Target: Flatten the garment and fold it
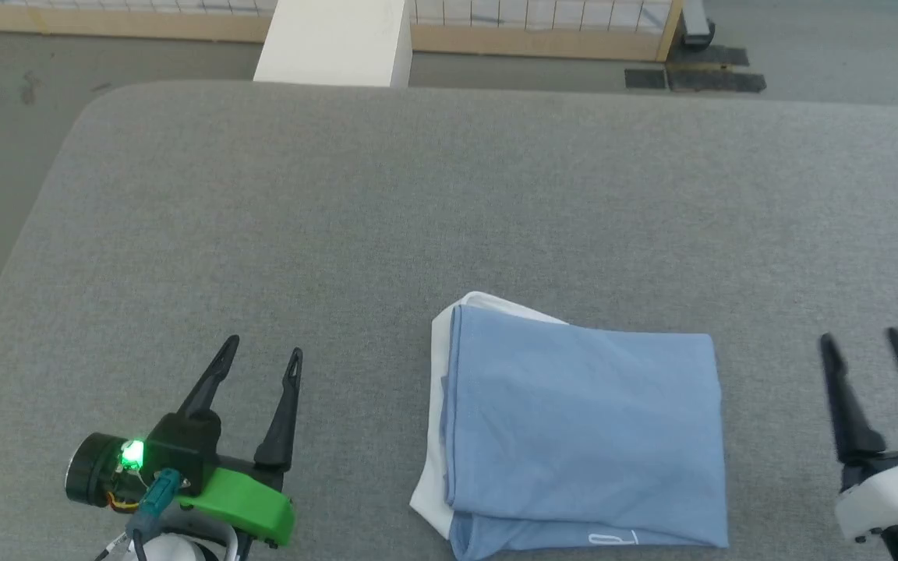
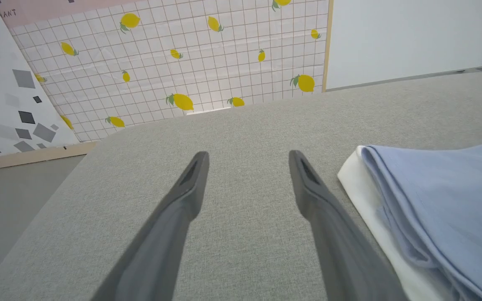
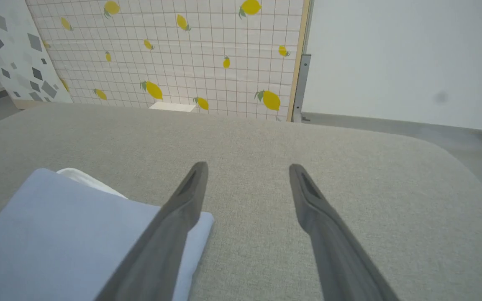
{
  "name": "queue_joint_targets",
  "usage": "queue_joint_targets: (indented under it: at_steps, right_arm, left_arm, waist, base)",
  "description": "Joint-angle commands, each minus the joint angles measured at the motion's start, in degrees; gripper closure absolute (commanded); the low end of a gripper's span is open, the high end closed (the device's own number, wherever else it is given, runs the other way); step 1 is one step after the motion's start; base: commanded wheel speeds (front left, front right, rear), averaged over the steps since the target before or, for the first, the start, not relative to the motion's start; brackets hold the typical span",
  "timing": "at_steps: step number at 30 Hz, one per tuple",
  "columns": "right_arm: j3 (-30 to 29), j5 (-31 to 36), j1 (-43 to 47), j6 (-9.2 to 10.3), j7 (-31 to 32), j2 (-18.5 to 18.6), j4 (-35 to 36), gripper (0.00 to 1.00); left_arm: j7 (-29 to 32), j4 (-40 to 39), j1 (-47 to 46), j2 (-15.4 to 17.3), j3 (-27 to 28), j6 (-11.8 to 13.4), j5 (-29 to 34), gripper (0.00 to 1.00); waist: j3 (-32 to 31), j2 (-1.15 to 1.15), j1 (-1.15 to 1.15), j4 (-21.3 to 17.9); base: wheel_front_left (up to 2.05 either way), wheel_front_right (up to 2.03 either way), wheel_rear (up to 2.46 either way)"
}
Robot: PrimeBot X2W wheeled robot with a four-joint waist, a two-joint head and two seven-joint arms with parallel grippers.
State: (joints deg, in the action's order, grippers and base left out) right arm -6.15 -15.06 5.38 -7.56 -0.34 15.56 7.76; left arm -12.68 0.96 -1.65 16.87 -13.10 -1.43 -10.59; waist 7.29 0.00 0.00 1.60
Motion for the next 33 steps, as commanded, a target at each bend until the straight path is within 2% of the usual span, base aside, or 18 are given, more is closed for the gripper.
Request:
queue_joint_targets:
  at_steps: [1, 6, 8, 12, 20, 30, 31, 32, 33]
  right_arm:
    - [1.17, -2.61, 0.12, 0.08, 2.10, 1.24, 0.14, 0.00]
    - [4.65, -16.21, -0.91, 0.08, 16.35, 6.75, -1.15, 0.00]
    - [5.27, -24.68, -2.10, 0.08, 25.71, 8.71, -2.52, 0.00]
    - [5.74, -29.72, -4.23, 0.08, 33.98, 9.69, -4.63, 0.00]
    - [7.36, -31.39, -7.99, 0.08, 42.64, 6.94, -9.25, 0.00]
    - [11.95, -28.42, -9.99, 0.08, 44.96, 3.52, -11.89, 0.00]
    - [12.34, -28.08, -10.09, 0.08, 44.99, 3.37, -12.21, 0.41]
    - [12.65, -27.65, -10.15, 0.08, 44.90, 3.40, -12.42, 0.89]
    - [12.95, -27.23, -10.18, 0.08, 44.74, 3.52, -12.54, 1.00]
  left_arm:
    - [-0.09, -0.26, -0.85, 0.48, -0.14, 0.20, -0.06, 0.00]
    - [-0.24, -0.58, -1.48, 0.70, -0.52, 0.18, 0.11, 0.00]
    - [-0.29, -0.72, -2.06, 0.83, -0.98, 0.05, 0.35, 0.00]
    - [-0.43, -0.63, -2.99, 0.79, -1.59, -0.13, 0.57, 0.00]
    - [-0.80, 0.00, -4.70, 0.52, -2.67, -0.29, 0.91, 0.00]
    - [-1.23, 0.71, -5.51, 0.60, -3.12, 0.06, 0.99, 0.00]
    - [-1.26, 0.91, -5.50, 0.60, -3.19, 0.11, 0.99, 0.00]
    - [-1.29, 1.10, -5.47, 0.59, -3.26, 0.15, 0.98, 0.00]
    - [-1.32, 1.28, -5.44, 0.54, -3.32, 0.21, 0.96, 0.00]
  waist:
    - [1.19, 0.00, 0.00, 0.56]
    - [3.80, 0.00, 0.00, 1.34]
    - [5.43, 0.00, 0.00, 2.02]
    - [7.09, 0.00, 0.00, 3.14]
    - [9.20, 0.00, 0.00, 5.39]
    - [10.05, 0.00, 0.00, 6.53]
    - [9.81, 0.00, 0.00, 6.55]
    - [9.49, 0.00, 0.00, 6.57]
    - [9.22, 0.00, 0.00, 6.59]
  base:
    - [0.00, 0.00, 0.00]
    - [0.00, 0.00, 0.00]
    - [0.00, 0.00, 0.00]
    - [0.00, 0.00, 0.00]
    - [0.00, 0.00, 0.00]
    - [0.00, 0.00, 0.00]
    - [0.00, 0.00, 0.00]
    - [0.00, 0.00, 0.00]
    - [0.00, 0.00, 0.00]
